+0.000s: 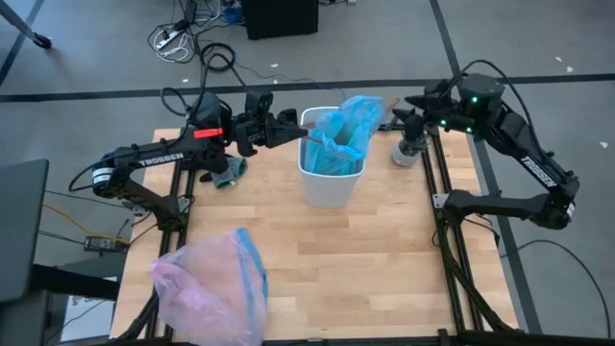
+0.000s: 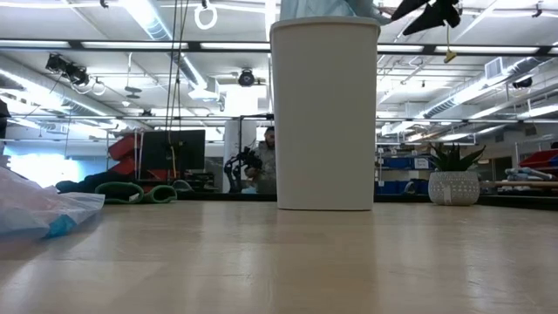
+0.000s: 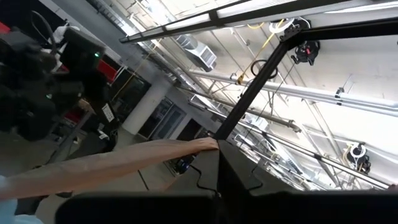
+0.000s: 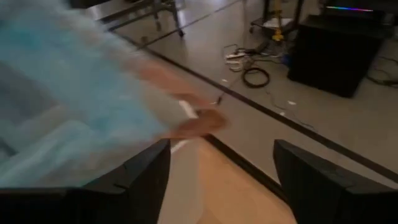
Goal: Place trash/remove bag and relplace
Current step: Remove the trash bag from the trash bin
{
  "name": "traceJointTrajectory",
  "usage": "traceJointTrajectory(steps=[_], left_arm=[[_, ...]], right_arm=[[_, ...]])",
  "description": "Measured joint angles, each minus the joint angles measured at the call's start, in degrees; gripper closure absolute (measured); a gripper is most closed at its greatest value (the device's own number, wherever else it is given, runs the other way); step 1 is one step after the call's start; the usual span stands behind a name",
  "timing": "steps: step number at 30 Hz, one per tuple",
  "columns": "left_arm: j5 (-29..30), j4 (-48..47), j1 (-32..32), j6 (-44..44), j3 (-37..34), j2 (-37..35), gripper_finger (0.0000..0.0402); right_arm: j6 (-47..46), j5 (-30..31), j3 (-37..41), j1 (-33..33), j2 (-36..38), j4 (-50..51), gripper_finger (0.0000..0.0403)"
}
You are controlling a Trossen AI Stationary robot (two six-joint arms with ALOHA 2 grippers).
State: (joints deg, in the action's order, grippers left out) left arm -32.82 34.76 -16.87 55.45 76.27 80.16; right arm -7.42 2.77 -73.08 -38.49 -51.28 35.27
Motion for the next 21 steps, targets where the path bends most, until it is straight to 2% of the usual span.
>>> traceJointTrajectory(steps=[2, 8, 14, 17, 21], left_arm=[[0.0, -0.1, 0.3, -0.7, 0.0, 0.0, 0.039], [0.0, -0.1, 0.4, -1.0, 0.0, 0.0, 0.039], [0.0, -0.1, 0.4, -1.0, 0.0, 0.0, 0.039], [-0.5, -0.4, 0.4, -1.2, 0.0, 0.0, 0.039], [0.4, -2.6, -0.6, -1.3, 0.0, 0.0, 0.039]], right_arm=[[0.0, -1.3, 0.0, -1.8, 0.1, -0.2, 0.012], [-3.5, -13.4, 0.0, -5.3, -1.3, -4.9, 0.0131], [-4.4, -13.7, 0.0, -6.0, -5.3, -6.2, 0.0165], [-4.8, -13.7, 0.0, -6.2, -6.1, -7.5, 0.022], [-4.1, -16.4, 0.0, -6.2, -5.3, -11.6, 0.0358]])
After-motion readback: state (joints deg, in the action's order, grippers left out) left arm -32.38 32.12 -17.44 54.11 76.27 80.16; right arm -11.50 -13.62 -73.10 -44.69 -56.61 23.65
